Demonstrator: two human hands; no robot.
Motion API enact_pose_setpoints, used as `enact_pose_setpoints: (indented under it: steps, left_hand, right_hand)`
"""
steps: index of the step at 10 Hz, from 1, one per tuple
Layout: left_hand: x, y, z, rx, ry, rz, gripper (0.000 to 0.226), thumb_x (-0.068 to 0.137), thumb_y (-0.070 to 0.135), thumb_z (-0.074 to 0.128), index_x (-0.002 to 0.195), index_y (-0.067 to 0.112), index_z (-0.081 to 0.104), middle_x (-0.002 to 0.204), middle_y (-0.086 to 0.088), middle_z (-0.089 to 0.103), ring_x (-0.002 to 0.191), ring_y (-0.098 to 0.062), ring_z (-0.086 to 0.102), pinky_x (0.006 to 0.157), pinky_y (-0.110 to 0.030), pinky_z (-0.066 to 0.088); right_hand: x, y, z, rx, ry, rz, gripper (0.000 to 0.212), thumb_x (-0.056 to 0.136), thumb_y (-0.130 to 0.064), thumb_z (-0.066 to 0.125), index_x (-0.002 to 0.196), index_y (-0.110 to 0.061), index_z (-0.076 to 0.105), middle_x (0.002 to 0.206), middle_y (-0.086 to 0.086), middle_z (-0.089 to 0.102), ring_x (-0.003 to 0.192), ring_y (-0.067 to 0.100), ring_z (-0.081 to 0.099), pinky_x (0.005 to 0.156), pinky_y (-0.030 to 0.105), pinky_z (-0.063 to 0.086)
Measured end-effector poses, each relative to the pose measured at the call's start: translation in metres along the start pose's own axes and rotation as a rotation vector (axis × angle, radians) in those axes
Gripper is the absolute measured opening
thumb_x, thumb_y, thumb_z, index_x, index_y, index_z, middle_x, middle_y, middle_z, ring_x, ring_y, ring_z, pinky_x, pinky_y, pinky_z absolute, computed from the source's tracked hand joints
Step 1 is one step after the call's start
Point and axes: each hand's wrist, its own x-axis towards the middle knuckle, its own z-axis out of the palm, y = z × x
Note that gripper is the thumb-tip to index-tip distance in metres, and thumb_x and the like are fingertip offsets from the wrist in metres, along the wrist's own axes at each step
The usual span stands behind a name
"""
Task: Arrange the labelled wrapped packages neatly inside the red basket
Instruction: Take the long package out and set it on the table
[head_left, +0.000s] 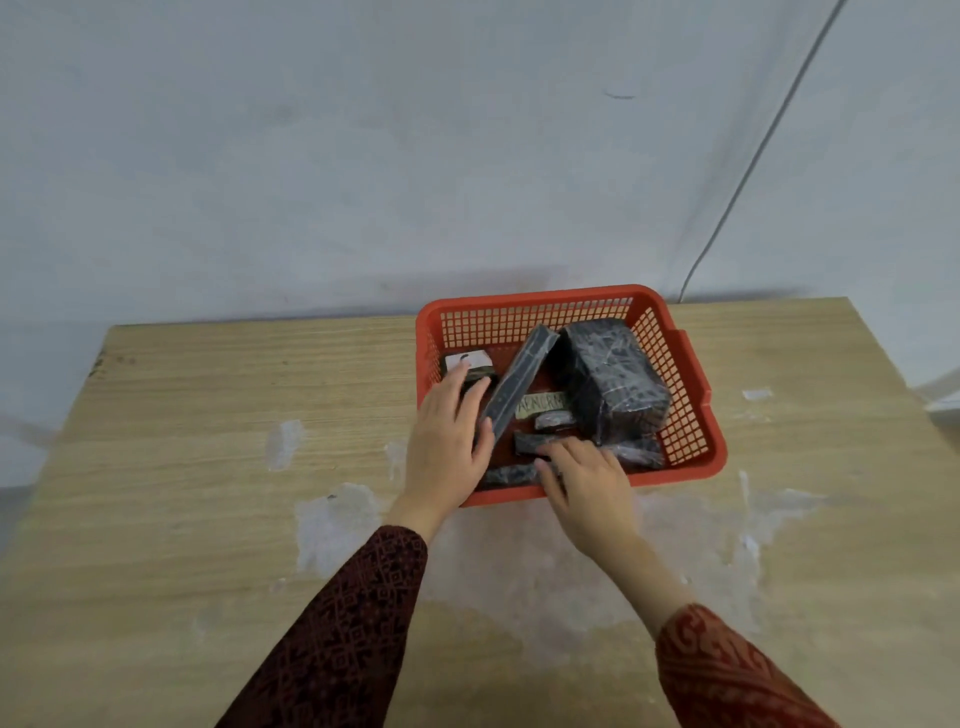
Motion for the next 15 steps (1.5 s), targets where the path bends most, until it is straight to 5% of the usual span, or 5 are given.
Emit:
enact_pose_setpoints:
  steps: [2,6,9,14,15]
  left_hand:
    - [0.010,0.027,0.011,-0.157,-0.252,-0.160,0.060,0.094,0.018,0.052,0.149,0.016,0.028,0.131,-0.012,0.054,0.105,-0.026,0.060,0.081,-0.032,0.050]
    - [-0.047,0.011,-0.092,-0.201,0.369,-0.236,0.049,0.088,-0.003,0.055,0.136,0.007,0.048,0.119,-0.013,0.061,0.101,-0.008,0.052,0.090,0.001,0.032]
    - [-0.124,-0.034,-0.064,0.068,0.072,-0.420,0.055,0.083,-0.013,0.059,0.136,-0.003,0.048,0.127,-0.027,0.058,0.109,-0.041,0.061,0.076,-0.047,0.057]
    - [-0.116,-0.032,-0.059,0.160,-0.083,-0.485,0.060,0.088,0.023,0.064,0.143,0.012,0.042,0.127,-0.019,0.056,0.108,-0.035,0.055,0.065,-0.042,0.055]
    - [-0.115,-0.029,-0.052,0.185,-0.230,-0.370,0.053,0.091,0.024,0.058,0.142,0.020,0.045,0.141,-0.020,0.046,0.130,-0.036,0.041,0.091,-0.046,0.047]
  right_hand:
    - [0.001,0.001,0.003,-0.164,0.082,-0.075,0.033,0.090,-0.028,0.040,0.060,-0.019,0.051,0.050,-0.003,0.056,0.046,0.018,0.053,0.047,0.029,0.038]
    - [0.000,0.005,0.012,-0.157,0.235,-0.140,0.032,0.090,-0.026,0.042,0.061,-0.018,0.051,0.049,-0.001,0.054,0.046,0.019,0.051,0.046,0.029,0.037]
    - [-0.002,0.005,0.011,-0.152,0.217,-0.145,0.035,0.093,-0.026,0.039,0.062,-0.017,0.053,0.049,-0.002,0.055,0.046,0.019,0.051,0.047,0.030,0.038]
    - [-0.001,0.003,0.011,-0.145,0.202,-0.140,0.035,0.093,-0.027,0.038,0.062,-0.017,0.054,0.049,-0.002,0.054,0.046,0.018,0.050,0.048,0.029,0.035]
    - [-0.001,0.003,0.009,-0.138,0.186,-0.131,0.035,0.093,-0.027,0.038,0.063,-0.017,0.054,0.049,-0.002,0.055,0.046,0.018,0.050,0.049,0.028,0.035]
